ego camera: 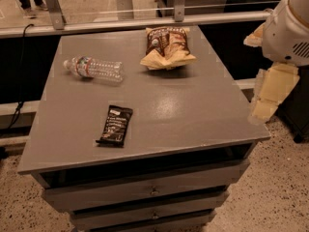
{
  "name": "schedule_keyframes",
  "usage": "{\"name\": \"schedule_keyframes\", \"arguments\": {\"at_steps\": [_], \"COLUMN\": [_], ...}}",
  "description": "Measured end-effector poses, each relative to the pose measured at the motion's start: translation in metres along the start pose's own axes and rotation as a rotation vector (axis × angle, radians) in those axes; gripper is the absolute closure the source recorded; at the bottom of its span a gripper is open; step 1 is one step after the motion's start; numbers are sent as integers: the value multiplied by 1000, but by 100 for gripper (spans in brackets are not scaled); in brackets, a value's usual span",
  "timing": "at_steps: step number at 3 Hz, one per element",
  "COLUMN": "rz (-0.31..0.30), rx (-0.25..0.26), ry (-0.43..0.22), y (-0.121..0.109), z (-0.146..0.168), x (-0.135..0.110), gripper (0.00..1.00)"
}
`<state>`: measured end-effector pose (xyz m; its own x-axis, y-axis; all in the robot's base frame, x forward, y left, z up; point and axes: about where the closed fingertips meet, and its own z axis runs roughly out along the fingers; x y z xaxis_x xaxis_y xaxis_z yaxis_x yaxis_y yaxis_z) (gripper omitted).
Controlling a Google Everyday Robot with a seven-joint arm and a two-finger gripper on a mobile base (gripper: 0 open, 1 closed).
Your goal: Place water bottle upright
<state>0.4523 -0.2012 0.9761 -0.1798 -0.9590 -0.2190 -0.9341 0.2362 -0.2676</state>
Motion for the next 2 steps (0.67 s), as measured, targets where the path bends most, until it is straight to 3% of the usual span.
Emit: {"name": "schedule_keyframes", "arguments": {"at_steps": [1,2], "rz": [-44,-62], "rx": [-21,-72], "ry": [-113,-205], "y": [-38,-59], "z": [37,74], "x": [-61,-122], "gripper": [0,0]}}
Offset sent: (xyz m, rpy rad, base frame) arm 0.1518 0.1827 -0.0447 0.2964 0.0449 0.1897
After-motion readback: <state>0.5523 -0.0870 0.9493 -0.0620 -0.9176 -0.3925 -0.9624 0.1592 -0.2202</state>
